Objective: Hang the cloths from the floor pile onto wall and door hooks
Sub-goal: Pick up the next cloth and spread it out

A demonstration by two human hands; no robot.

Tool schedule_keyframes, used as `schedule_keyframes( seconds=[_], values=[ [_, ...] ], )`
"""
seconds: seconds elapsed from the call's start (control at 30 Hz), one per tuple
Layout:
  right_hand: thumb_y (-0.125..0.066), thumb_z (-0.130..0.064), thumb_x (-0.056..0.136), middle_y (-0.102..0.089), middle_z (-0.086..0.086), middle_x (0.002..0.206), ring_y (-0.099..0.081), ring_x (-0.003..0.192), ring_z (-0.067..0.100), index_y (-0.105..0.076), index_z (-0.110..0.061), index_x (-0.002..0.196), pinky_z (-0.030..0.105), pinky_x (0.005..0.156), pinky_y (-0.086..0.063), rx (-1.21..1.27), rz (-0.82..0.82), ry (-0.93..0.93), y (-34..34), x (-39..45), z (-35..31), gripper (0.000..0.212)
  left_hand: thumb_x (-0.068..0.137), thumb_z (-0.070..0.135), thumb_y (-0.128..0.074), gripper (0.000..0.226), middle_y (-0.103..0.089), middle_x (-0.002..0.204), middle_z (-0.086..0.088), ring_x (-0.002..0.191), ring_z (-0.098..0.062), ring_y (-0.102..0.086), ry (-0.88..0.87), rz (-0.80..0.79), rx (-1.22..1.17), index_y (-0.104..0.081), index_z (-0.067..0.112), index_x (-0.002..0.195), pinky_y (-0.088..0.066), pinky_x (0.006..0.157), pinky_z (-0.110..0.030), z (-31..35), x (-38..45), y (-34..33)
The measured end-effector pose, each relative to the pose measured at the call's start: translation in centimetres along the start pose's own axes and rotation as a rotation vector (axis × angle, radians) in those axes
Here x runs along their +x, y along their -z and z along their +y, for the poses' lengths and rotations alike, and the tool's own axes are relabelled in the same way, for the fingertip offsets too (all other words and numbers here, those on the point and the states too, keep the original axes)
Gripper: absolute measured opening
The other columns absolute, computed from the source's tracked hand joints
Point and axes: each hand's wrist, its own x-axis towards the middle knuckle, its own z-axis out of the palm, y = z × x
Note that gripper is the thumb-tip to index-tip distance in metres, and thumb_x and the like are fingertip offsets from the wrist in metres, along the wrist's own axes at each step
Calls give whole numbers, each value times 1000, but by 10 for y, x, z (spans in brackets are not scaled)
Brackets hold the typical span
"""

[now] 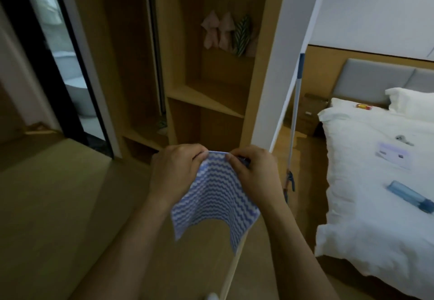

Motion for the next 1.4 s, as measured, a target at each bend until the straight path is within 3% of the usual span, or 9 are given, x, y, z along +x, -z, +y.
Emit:
schedule_keyframes(
  seconds=[0.1,0.23,0.53,0.7,0.8,1.03,1.17,1.27,1.4],
  values=[
    [-62,-29,92,-63,-13,81,-55,74,1,-74,-23,91,11,65,-38,21,-8,31,-27,45,7,14,99,32,-50,22,-71,88,11,75,-3,-59,23,7,51,-71,26,101,-50,66,-32,-29,33,-5],
    [-61,-31,91,-58,-21,80,-54,74,-5,-73,-27,91,9,66,-37,46,-24,60,-58,117,19,12,100,29,-50,23,-72,91,9,74,0,-53,35,18,109,-72,24,103,-34,62,-10,-63,93,-13],
    [-63,-28,90,-55,-20,75,-51,70,-4,-74,-24,88,10,63,-33,43,2,169,-89,271,45,12,98,32,-53,20,-70,87,10,77,-8,-62,40,95,104,-72,25,99,-51,68,-38,-125,232,-40],
    [-62,-28,92,-62,-11,81,-54,73,2,-73,-22,88,12,62,-36,11,20,187,-102,335,57,13,97,44,-50,27,-68,80,10,73,-11,-62,21,121,57,-71,27,94,-51,63,-39,-159,295,-55],
    [-62,-28,92,-65,-7,84,-56,74,5,-73,-21,89,21,65,-43,-4,40,186,-110,373,59,14,95,49,-43,35,-68,79,8,73,-14,-62,2,154,27,-69,27,92,-51,63,-40,-178,331,-64],
    [-63,-28,91,-54,-16,74,-48,66,-1,-73,-21,86,10,58,-30,-99,151,197,-129,472,49,14,97,45,-49,23,-66,75,10,68,-13,-61,-55,249,42,-67,31,91,-50,57,-37,-224,429,-67],
    [-62,-28,92,-56,-13,67,-51,62,3,-72,-17,81,16,53,-34,-126,209,202,-139,533,34,18,95,43,-54,20,-68,75,8,72,-16,-63,-89,291,-1,-68,30,88,-49,58,-36,-252,496,-57],
    [-58,-30,94,-64,2,70,-57,63,14,-71,-11,80,33,57,-46,-169,218,180,-147,577,25,27,95,41,-53,20,-70,81,7,78,-19,-65,-121,295,-20,-68,28,89,-51,62,-38,-270,546,-52],
    [-58,-28,95,-57,1,60,-51,56,14,-65,-13,70,30,53,-37,-171,275,180,-155,626,22,31,97,42,-50,23,-69,82,7,78,-20,-64,-174,287,-33,-67,28,91,-51,64,-39,-291,604,-53]
  ],
)
